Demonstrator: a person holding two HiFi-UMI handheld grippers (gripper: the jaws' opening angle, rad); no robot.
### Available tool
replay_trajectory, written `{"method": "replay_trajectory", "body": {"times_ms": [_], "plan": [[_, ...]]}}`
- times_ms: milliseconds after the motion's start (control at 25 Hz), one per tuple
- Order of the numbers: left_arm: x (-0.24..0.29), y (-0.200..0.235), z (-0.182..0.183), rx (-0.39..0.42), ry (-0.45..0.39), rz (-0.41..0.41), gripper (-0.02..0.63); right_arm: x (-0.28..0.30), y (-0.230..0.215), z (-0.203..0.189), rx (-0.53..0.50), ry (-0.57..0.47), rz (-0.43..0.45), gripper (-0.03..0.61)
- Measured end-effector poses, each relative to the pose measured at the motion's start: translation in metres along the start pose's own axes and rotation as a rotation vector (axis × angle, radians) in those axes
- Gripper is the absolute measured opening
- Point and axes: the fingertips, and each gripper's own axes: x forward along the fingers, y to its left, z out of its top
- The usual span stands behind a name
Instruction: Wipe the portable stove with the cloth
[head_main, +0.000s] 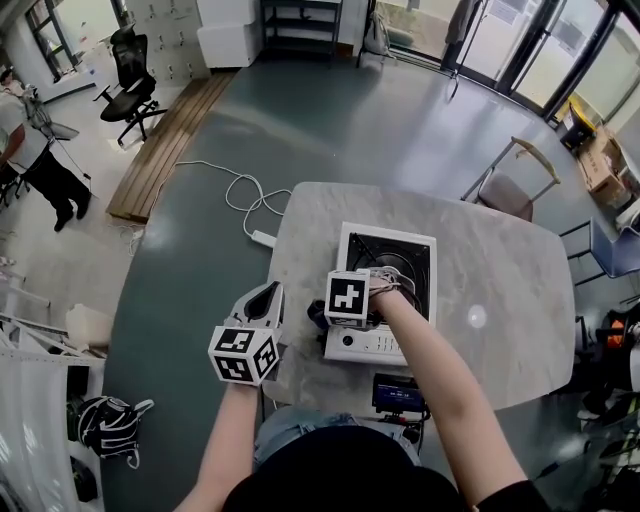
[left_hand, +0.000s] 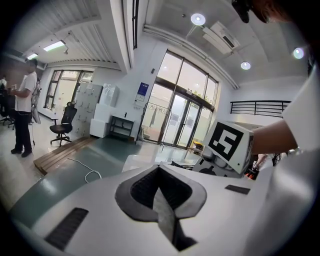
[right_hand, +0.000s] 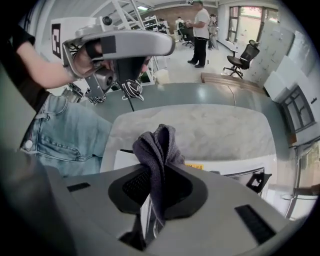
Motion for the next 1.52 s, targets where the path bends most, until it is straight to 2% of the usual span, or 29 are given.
{"method": "replay_trajectory", "body": {"times_ms": [80,160,280,360,560,840,1080,1240,1400,1520], "plan": [[-0.002,0.001,0.0,0.002,-0.003,0.004,0.006,0.001,0.0,0.001,-0.028,0.007,-0.014,0.067],[-0.005,0.002,0.001,0.004,-0.006,0.007,0.006,-0.001,0.0,0.003,-0.003,-0.014,-0.014,0.067],[-0.008,0.003,0.005,0.01,-0.015,0.007,0.006,-0.014,0.001,0.011,0.081,-0.133,-0.004,0.067],[-0.008,0.005,0.008,0.016,-0.023,0.007,0.006,-0.03,0.0,0.017,0.102,-0.228,-0.031,0.067],[-0.003,0.003,0.016,0.03,-0.045,-0.008,0.006,-0.075,-0.008,0.009,0.145,-0.386,-0.155,0.067],[0.007,-0.021,0.04,0.071,-0.083,-0.057,0.006,-0.137,-0.02,-0.03,0.259,-0.509,-0.333,0.067],[0.013,-0.044,0.071,0.18,-0.129,-0.076,0.006,-0.196,-0.024,-0.06,0.473,-0.775,-0.555,0.067],[0.016,-0.05,0.105,0.192,-0.197,-0.086,0.006,-0.231,-0.015,-0.088,0.602,-0.93,-0.682,0.069],[0.02,-0.061,0.137,0.218,-0.269,-0.104,0.006,-0.24,-0.006,-0.13,0.723,-0.975,-0.793,0.069],[0.019,-0.07,0.158,0.25,-0.315,-0.116,0.006,-0.244,-0.001,-0.152,0.764,-0.996,-0.874,0.067]]}}
